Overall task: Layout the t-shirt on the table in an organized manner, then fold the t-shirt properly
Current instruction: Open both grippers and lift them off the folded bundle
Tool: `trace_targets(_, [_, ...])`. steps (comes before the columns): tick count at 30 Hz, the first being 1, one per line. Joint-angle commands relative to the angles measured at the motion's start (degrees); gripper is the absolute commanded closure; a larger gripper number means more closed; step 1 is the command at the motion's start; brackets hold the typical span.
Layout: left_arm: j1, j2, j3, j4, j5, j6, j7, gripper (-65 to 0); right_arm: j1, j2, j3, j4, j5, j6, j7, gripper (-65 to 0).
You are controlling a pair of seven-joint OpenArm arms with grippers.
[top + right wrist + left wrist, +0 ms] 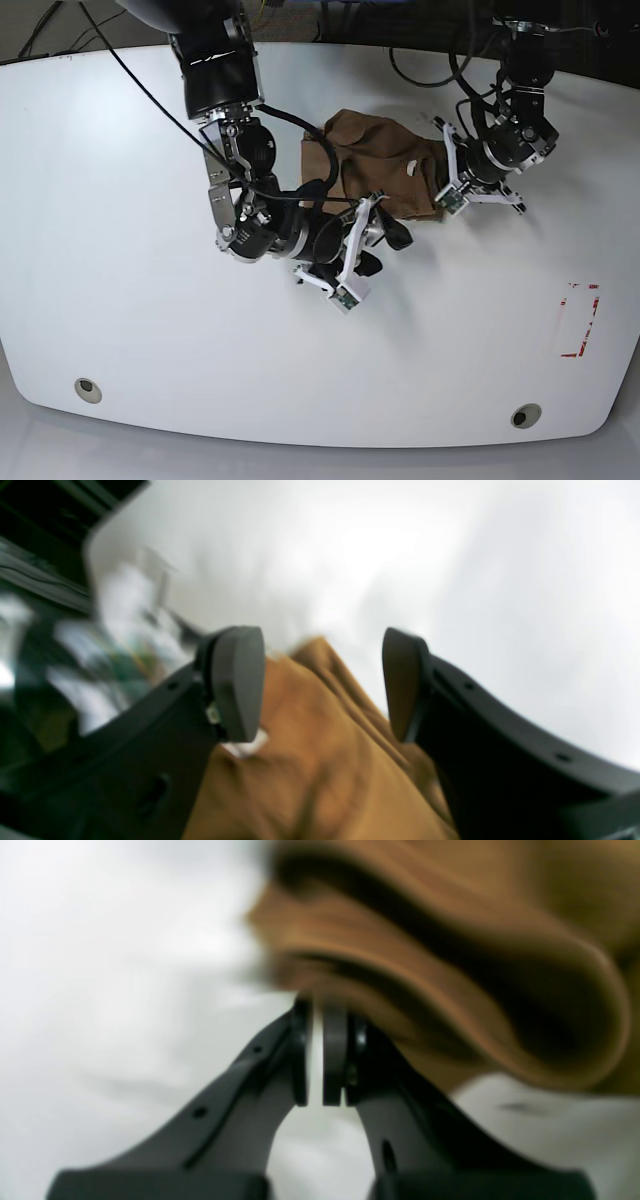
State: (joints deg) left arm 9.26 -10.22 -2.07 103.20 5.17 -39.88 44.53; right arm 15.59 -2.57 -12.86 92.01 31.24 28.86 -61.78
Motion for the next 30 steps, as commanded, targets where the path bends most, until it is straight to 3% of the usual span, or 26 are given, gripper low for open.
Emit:
trace_targets(1, [-0.9,-0.3,-0.7,1.3,-0.5,-0.1,-0.8,-2.5,1.9,0.0,0.3,0.8,1.3,0.4,1.3,-35.6])
trace_targets(8, [-2.8,-2.0,-3.9,1.4,-0.5,-0.1,-0.9,-2.5,2.5,1.8,2.8,0.7,1.3,0.5,1.3,-35.6])
trace_targets(18, [-10.4,-1.5,-17.3,4.4,-0.5,-0.1,-1.1,-2.2,1.3,6.0,4.2,0.6,1.3,0.5,3.8,-34.0])
trace_targets(23, [-14.0,1.3,-21.6,5.5,-0.4,-0.1,-1.9,-2.2,0.2,8.4,4.1,0.5,1.3,0.5,7.1,-22.5])
trace_targets(30, [-12.0,3.5,-18.7,5.8,-0.4,-0.1,-9.5,-2.2,-1.1,9.6,4.1,0.5,1.2,0.2,7.8,-7.7])
